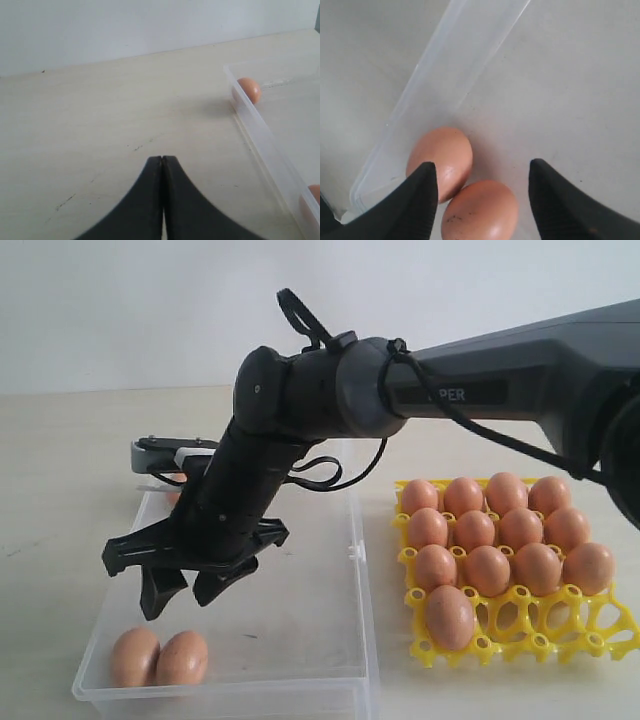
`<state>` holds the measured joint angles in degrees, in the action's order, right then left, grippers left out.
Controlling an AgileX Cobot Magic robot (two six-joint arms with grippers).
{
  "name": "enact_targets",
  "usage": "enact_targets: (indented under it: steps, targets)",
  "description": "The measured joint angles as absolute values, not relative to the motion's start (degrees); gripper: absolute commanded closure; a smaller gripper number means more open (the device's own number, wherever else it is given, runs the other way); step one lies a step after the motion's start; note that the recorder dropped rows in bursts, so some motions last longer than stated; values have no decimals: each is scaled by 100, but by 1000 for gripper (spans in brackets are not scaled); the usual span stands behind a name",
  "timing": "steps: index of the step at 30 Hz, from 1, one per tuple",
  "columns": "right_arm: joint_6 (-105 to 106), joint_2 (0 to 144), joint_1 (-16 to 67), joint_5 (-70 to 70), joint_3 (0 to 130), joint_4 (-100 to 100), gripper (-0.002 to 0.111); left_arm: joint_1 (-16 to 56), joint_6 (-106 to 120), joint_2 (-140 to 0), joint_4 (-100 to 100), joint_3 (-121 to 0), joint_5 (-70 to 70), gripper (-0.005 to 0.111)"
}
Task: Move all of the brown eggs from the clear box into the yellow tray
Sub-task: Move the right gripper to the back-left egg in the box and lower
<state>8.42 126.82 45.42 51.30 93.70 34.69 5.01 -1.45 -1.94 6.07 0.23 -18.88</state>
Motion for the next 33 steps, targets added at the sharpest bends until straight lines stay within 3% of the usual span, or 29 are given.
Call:
enact_targets:
  steps: [10,19,33]
  targets:
    - [729,12708,4542,5396,9121,3424,54,501,-145,-194,607,23,-1888,107]
    - [706,12518,4826,4137,8362,3693,54,501,-145,-194,607,23,-1888,107]
    - [822,12351,4980,4082,8275,3597,54,501,-145,-194,607,23,-1888,107]
